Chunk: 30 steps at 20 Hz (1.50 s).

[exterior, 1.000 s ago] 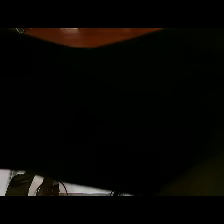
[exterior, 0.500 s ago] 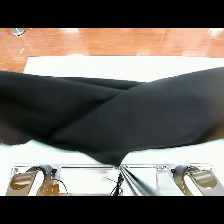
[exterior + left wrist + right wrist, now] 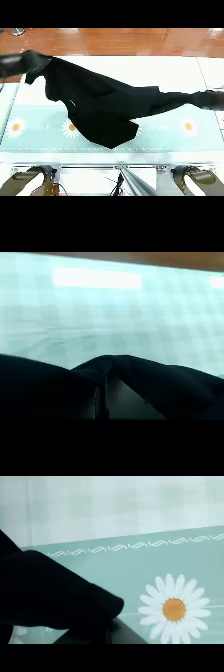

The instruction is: Fold the shirts.

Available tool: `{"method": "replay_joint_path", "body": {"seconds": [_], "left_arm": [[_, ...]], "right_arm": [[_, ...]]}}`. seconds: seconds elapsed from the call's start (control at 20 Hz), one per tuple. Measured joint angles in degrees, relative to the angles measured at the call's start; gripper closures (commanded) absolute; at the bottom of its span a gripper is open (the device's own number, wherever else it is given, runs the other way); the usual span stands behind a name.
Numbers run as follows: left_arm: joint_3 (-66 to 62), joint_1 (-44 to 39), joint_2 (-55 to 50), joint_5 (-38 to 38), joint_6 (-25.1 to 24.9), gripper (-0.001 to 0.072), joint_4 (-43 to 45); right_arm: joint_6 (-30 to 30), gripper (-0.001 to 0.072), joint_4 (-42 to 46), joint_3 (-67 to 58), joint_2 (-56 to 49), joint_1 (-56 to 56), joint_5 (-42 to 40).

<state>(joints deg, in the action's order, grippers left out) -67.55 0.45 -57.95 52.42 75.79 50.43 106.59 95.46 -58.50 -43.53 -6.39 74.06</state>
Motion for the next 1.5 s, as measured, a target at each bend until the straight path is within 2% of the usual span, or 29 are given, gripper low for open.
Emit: {"method": "replay_joint_path", "body": {"seconds": [0.1, 0.15, 0.2, 0.25, 0.3, 0.35, 0.5, 0.65, 0.85, 1.0, 1.2, 1.35, 1.5], "left_arm": [[-6.4, -1.8, -9.9, -0.4, -0.1, 0.0683, -0.5], [-9.7, -2.4, -14.4, 0.4, 0.1, 0.0594, -0.7], [-12.9, -2.7, -18.3, 1.8, 0.4, 0.0154, -0.8], [-15.3, -3.0, -21.3, 2.5, 0.8, -0.0002, -0.9], [-17.2, -3.1, -23.7, 4.6, 1.3, -0.0001, -0.9], [-18.6, -3.3, -25.4, 5.9, 1.5, -0.0001, -0.7], [-20.8, -3.3, -28.4, 13.3, 1.4, -0.0001, 3.1], [-19.5, -0.9, -28.4, 22.0, 3.3, 0.0, 12.1], [-3.8, 5.8, -21.0, 25.6, 4.8, 0.0, 15.2], [16.3, 9.1, -12.6, 21.8, 2.9, 0.0001, 10.0], [38.5, 8.8, -5.2, 16.8, -4.3, 0.0003, -5.0], [46.8, 3.5, -3.3, 12.4, -7.6, 0.0004, -13.6], [49.6, -4.5, -2.9, 6.3, -8.9, 0.0004, -21.0]], "right_arm": [[0.2, 0.0674, -1.9, 0.7, -8.7, 3.5, -5.6], [-0.2, 0.0674, -3.7, 0.5, -12.2, 5.3, -7.4], [-1.4, 0.0671, -6.2, 0.1, -16.3, 7.6, -9.5], [-2.7, 0.0619, -8.7, -0.3, -19.8, 9.9, -10.4], [-4.0, 0.0375, -11.6, -0.8, -22.8, 11.9, -11.7], [-5.5, 0.0073, -14.8, -1.0, -25.5, 13.8, -12.2], [-10.6, 0.0091, -23.6, -1.6, -30.5, 18.3, -12.5], [-15.3, 0.0092, -28.1, -2.5, -30.9, 23.2, -8.5], [-19.0, 0.0092, -24.8, 0.3, -23.6, 30.3, -2.7], [-20.5, 0.0092, -24.4, 9.9, -14.2, 34.9, -3.8], [-24.5, 0.0092, -33.4, 22.9, -3.8, 37.2, -6.8], [-26.6, 0.0092, -39.1, 28.3, -0.1, 37.7, -7.8], [-27.8, 0.0092, -41.6, 30.3, 1.2, 38.0, -8.1]]}}
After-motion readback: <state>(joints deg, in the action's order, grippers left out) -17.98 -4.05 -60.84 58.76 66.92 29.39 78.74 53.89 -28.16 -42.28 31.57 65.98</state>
